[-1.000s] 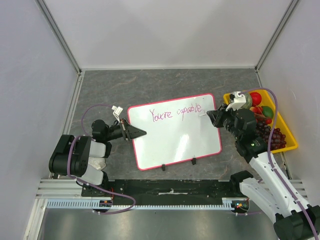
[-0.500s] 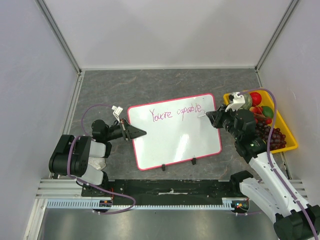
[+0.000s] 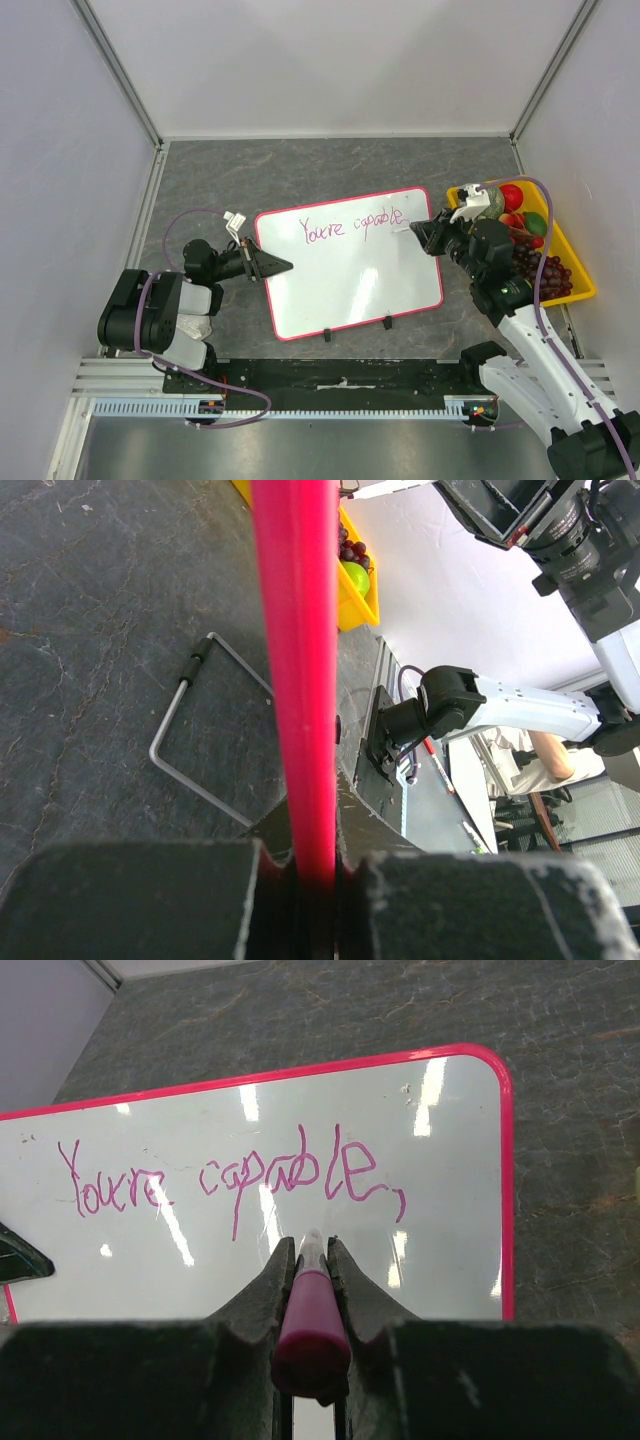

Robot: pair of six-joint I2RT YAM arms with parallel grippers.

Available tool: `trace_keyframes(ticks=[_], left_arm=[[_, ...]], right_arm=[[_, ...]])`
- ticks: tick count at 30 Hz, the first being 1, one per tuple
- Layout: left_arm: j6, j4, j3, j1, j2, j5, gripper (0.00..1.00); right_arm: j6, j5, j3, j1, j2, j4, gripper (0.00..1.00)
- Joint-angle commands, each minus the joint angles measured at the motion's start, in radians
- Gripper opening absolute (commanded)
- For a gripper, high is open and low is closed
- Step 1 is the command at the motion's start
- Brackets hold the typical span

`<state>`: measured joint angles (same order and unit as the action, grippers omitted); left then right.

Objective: Write a sentence on the whiteboard

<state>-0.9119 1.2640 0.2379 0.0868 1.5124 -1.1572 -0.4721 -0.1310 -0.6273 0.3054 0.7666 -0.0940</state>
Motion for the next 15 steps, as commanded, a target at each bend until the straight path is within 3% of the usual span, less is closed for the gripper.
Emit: trace_keyframes(ticks=[1,9,15], left_arm=[[0.08,0.02,-0.014,0.002,0.02,-0.002,0.02],[0.08,0.02,-0.012,0.002,0.022,-0.002,0.02],[0.079,0.02,-0.012,0.002,0.025,-0.004,0.02]], right_arm=[[0.004,-0.021,0.009,-0.002,-0.015,0.066,0.0],[-0.045,-0.048,0.008,0.026,-0.003,0.161,0.0],[-0.057,0.054,-0.031,0.182,0.059,0.206,0.0]])
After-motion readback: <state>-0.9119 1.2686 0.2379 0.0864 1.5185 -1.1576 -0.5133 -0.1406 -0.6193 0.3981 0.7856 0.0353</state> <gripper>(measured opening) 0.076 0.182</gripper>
